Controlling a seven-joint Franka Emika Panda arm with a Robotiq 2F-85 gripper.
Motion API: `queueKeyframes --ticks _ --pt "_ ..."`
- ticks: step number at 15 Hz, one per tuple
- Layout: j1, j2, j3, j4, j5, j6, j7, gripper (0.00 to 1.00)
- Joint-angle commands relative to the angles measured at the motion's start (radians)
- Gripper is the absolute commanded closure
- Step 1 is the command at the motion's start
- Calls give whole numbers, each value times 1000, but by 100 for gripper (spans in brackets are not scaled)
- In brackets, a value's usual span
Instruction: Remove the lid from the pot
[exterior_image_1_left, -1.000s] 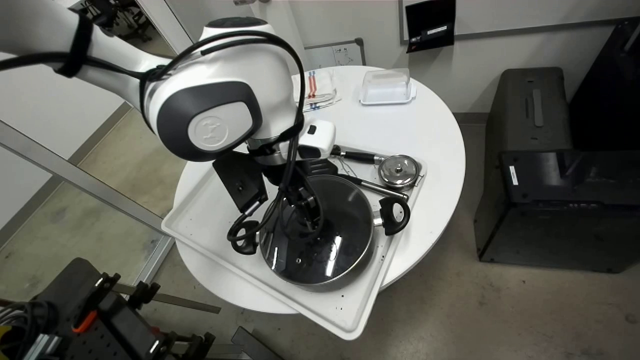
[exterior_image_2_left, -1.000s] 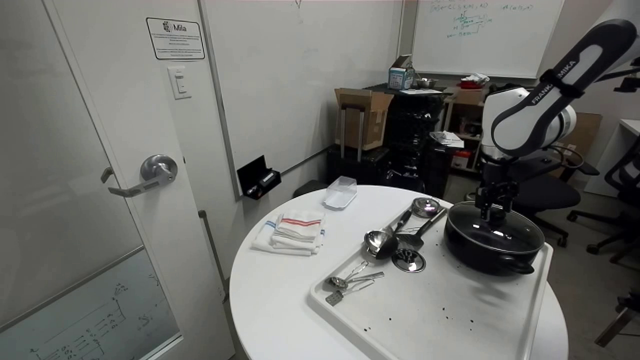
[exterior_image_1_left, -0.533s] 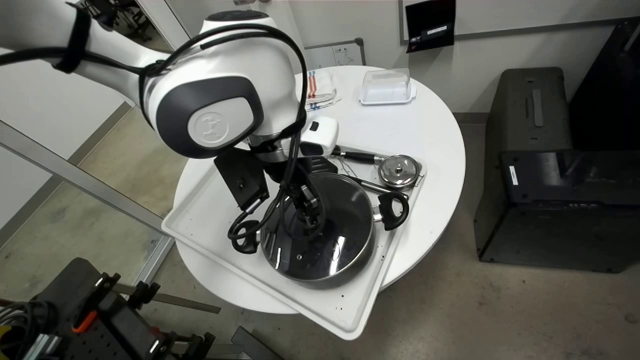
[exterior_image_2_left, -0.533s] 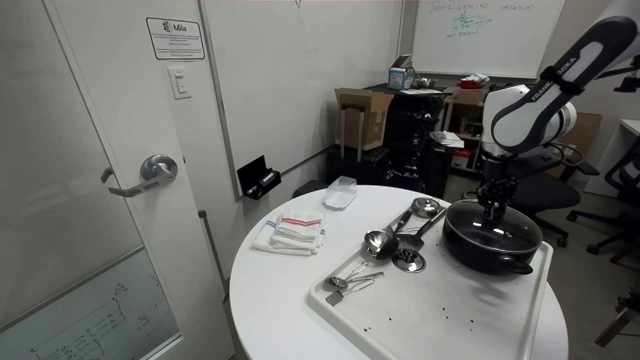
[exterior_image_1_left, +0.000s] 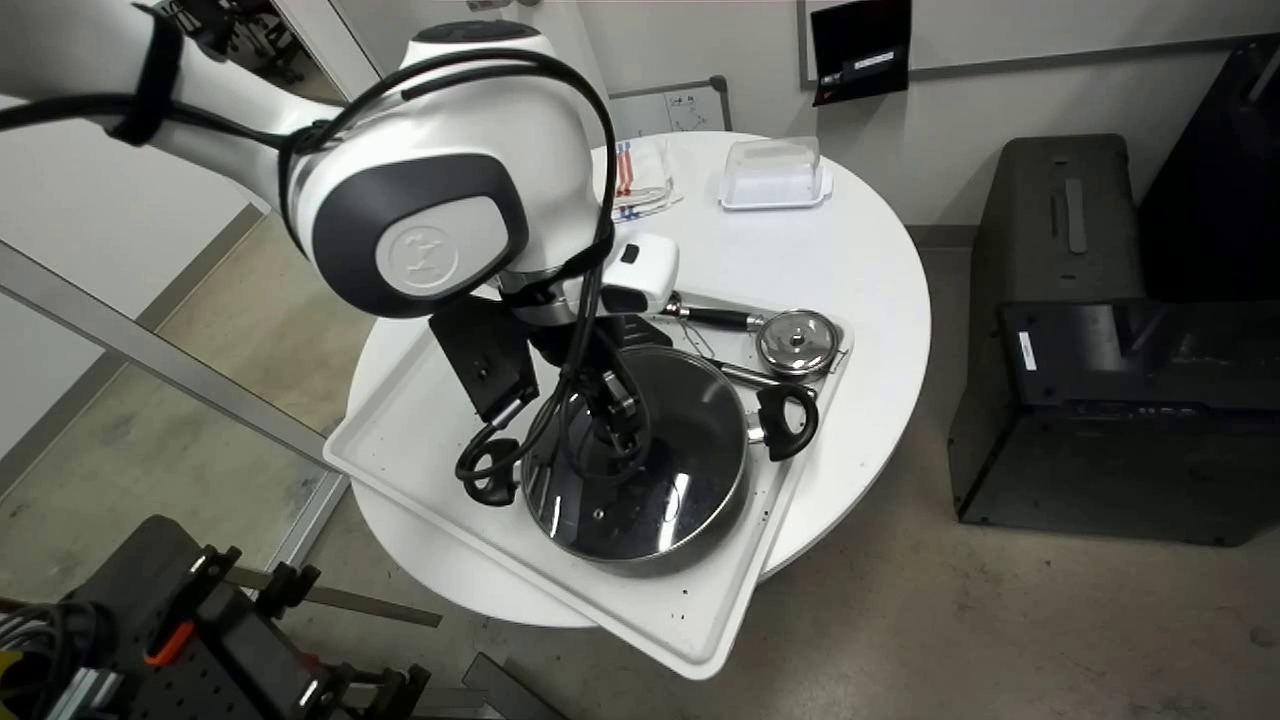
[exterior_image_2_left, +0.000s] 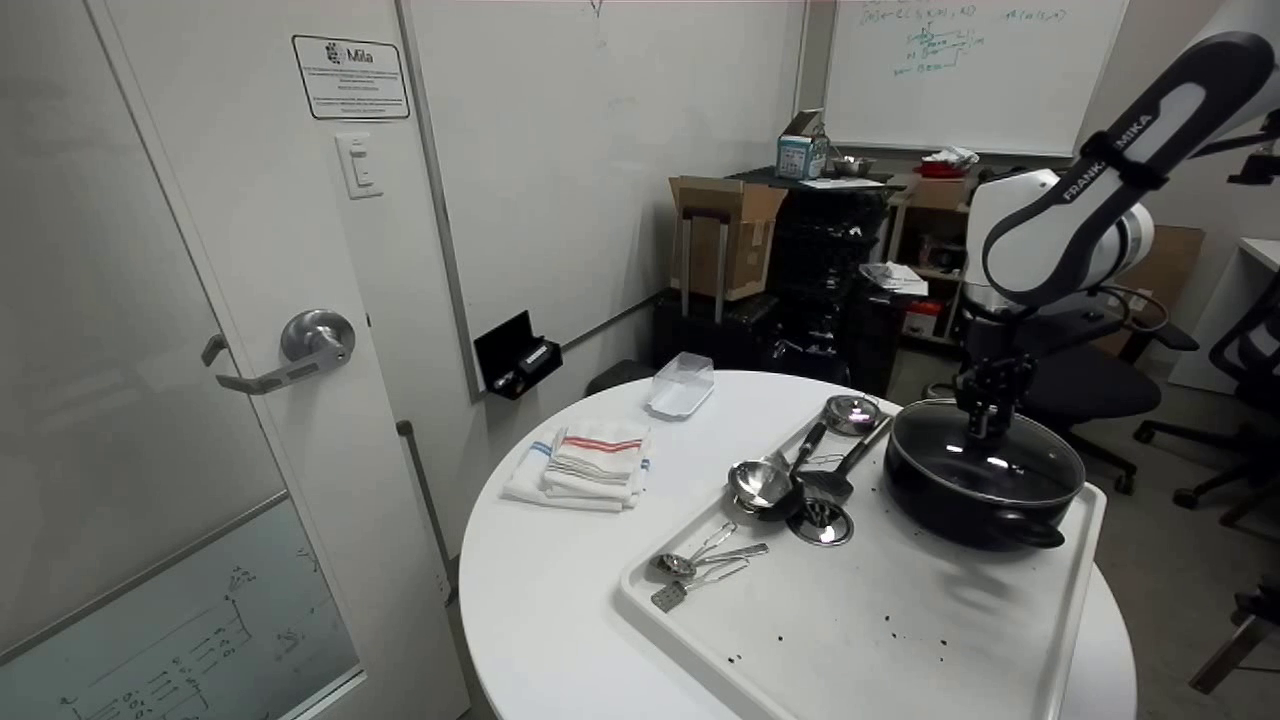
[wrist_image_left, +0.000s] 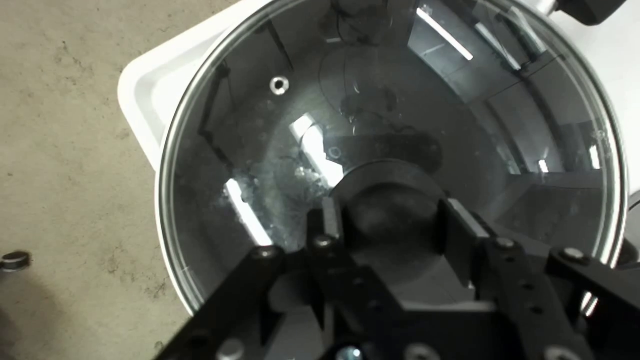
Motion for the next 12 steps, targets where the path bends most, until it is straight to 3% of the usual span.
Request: queueKeyframes --ticks 1,12 --pt "-7 -44 7 -15 8 -12 -2 74" --pt "49 -112 17 -40 -34 7 5 74"
